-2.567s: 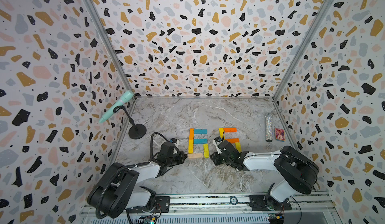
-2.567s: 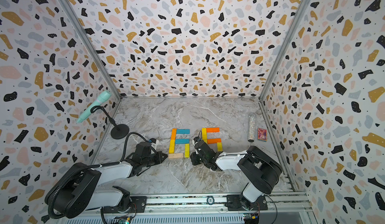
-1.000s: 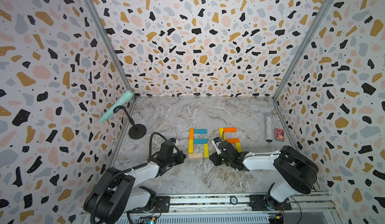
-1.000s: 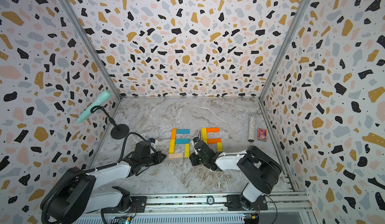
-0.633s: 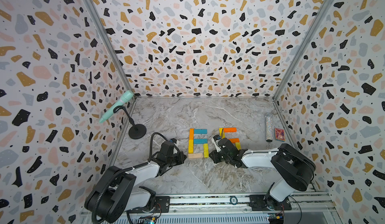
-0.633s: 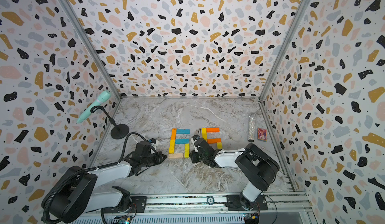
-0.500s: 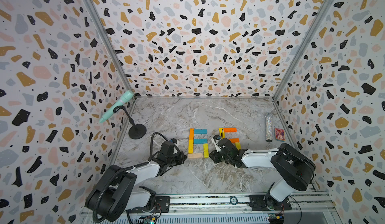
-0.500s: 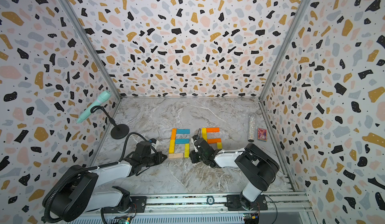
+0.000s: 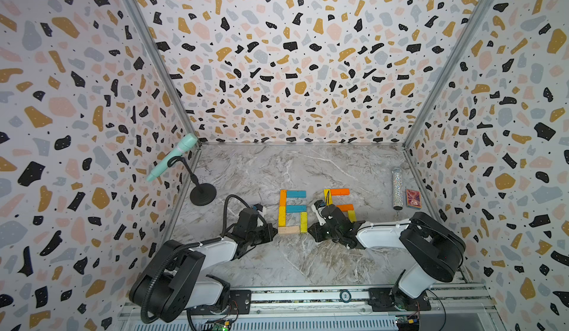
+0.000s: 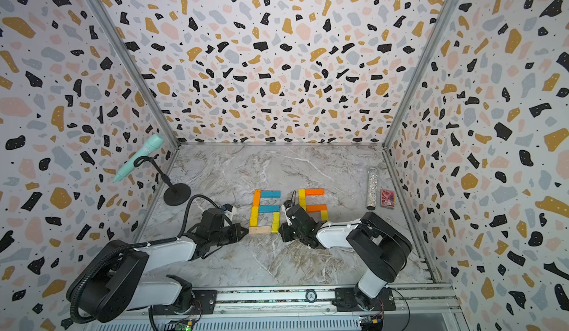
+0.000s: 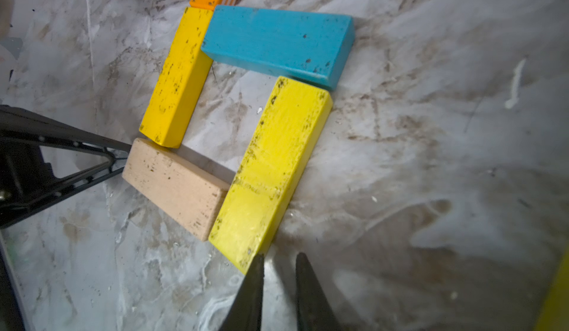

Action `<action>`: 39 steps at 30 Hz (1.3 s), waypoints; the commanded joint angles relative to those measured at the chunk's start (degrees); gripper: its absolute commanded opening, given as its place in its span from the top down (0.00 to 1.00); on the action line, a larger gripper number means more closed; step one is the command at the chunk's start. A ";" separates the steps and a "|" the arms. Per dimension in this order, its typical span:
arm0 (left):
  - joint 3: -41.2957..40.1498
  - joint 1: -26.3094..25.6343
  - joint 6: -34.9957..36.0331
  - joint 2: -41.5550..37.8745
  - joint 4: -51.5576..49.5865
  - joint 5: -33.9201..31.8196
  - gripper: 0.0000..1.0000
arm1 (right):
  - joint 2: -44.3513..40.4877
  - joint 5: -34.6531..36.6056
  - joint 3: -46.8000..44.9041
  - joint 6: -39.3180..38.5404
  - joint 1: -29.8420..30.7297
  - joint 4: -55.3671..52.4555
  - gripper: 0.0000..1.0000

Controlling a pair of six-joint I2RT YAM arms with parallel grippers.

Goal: Assemble the number 6 with building blocks
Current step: Adjust the building block at the center of the board.

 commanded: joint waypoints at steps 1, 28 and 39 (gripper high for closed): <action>0.49 -0.23 0.49 0.50 2.10 0.77 1.00 | -0.29 0.36 -0.80 0.78 0.27 -1.96 0.79; 5.09 0.25 2.73 -4.48 -9.93 -8.69 1.00 | -6.81 4.17 0.33 -1.15 0.24 -7.55 0.79; 10.35 0.52 7.67 0.83 -10.74 -11.08 1.00 | -5.22 2.96 7.72 -7.04 -5.12 -10.05 0.80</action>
